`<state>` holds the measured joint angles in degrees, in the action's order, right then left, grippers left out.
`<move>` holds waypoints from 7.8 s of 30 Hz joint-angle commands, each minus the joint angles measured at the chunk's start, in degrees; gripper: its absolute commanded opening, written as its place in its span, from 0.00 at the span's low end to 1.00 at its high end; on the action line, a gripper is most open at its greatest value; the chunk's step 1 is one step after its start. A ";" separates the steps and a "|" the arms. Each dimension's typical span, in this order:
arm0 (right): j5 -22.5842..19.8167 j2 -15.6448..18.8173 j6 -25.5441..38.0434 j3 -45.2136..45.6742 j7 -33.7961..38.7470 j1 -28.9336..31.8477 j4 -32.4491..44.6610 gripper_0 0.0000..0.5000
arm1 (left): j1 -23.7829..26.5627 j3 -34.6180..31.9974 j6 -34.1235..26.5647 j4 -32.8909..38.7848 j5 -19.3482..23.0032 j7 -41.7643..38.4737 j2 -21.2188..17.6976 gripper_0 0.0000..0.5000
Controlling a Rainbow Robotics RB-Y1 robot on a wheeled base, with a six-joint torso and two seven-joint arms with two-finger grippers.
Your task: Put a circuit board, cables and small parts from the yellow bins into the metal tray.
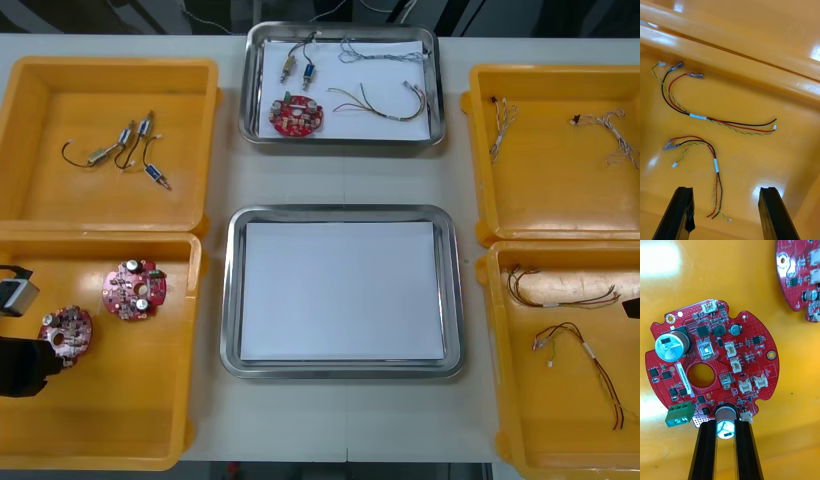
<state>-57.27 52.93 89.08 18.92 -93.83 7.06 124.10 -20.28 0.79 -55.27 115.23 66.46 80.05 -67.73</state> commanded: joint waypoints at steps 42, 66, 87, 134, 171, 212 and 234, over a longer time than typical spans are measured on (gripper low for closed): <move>9.54 -5.64 -19.82 -12.33 -15.33 6.65 -10.55 1.00 | 2.52 -10.29 -13.90 5.62 1.39 -2.35 -1.18 1.00; 12.97 -6.43 -26.33 -15.58 -15.06 8.67 -12.22 1.00 | -1.96 -24.35 -21.90 6.59 7.01 21.55 -1.18 1.00; 14.38 -6.43 -28.79 -17.43 -13.48 9.20 -12.22 1.00 | -8.99 -24.17 -13.02 6.59 8.86 50.47 -1.35 1.00; 11.13 -6.34 -8.84 -5.30 -13.04 3.22 -2.11 0.00 | -10.04 4.74 23.89 -1.94 10.88 67.17 -21.66 1.00; -11.46 5.70 17.00 8.85 -10.67 -6.80 15.03 0.00 | 5.60 20.56 27.14 -4.66 9.48 67.96 -21.22 0.87; -7.95 10.00 10.41 -24.72 -9.35 -30.35 19.60 0.00 | 9.29 22.67 24.24 -6.51 7.72 67.96 -17.44 0.87; -9.18 10.00 10.67 -24.81 -9.09 -30.35 19.95 0.00 | 9.47 23.82 24.24 -6.60 6.75 67.87 -16.56 0.44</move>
<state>-65.87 60.74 100.01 -5.43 -104.35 -21.87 142.45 -12.31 23.80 -30.51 108.98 73.87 141.62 -84.90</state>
